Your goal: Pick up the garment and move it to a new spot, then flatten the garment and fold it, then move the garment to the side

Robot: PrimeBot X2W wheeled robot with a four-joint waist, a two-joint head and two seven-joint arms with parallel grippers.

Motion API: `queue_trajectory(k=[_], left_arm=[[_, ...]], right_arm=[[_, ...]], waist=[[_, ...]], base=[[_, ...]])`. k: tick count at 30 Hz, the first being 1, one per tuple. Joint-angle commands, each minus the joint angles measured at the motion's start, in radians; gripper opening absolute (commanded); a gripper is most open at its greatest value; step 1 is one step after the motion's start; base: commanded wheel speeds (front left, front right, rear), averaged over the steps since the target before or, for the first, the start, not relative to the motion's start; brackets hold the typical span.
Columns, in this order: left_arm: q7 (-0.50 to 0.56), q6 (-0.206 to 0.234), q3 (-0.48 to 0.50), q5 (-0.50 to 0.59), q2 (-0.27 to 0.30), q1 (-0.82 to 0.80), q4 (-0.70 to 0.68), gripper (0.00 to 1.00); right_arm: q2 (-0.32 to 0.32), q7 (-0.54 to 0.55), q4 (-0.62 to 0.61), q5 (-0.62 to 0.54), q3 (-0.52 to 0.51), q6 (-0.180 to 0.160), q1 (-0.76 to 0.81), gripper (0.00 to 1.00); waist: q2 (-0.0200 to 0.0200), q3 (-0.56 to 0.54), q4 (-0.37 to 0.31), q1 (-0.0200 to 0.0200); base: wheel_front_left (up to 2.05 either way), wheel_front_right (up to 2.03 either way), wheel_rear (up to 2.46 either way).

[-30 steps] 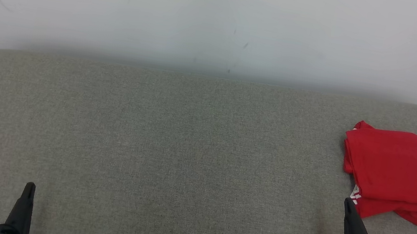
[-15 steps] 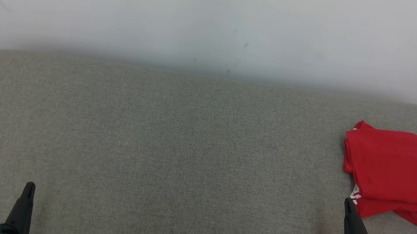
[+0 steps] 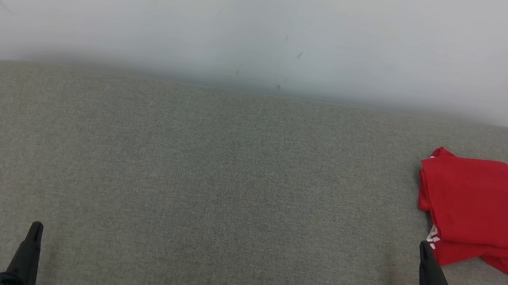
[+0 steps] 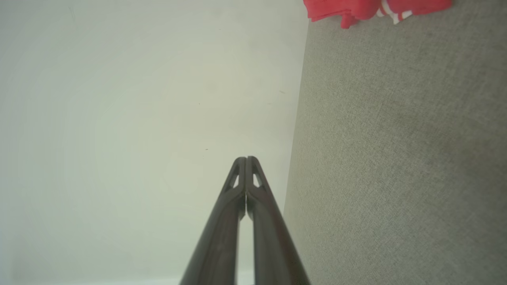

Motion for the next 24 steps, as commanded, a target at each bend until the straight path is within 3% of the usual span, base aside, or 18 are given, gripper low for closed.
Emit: queue_trajectory(k=[1, 24], left_arm=[[0.003, -0.001, 0.002, -0.002, -0.002, -0.005, 0.001, 0.00], [0.004, -0.001, 0.003, -0.001, -0.002, -0.005, 0.001, 0.00]], right_arm=[[0.003, 0.002, 0.002, -0.003, -0.002, -0.002, -0.005, 0.00], [0.003, 0.003, 0.002, -0.004, -0.003, -0.002, -0.005, 0.00]], waist=[[0.0000, 0.000, 0.000, 0.0000], [0.0000, 0.000, 0.000, 0.0000]], base=[[0.00, 0.00, 0.00], [0.00, 0.00, 0.00]])
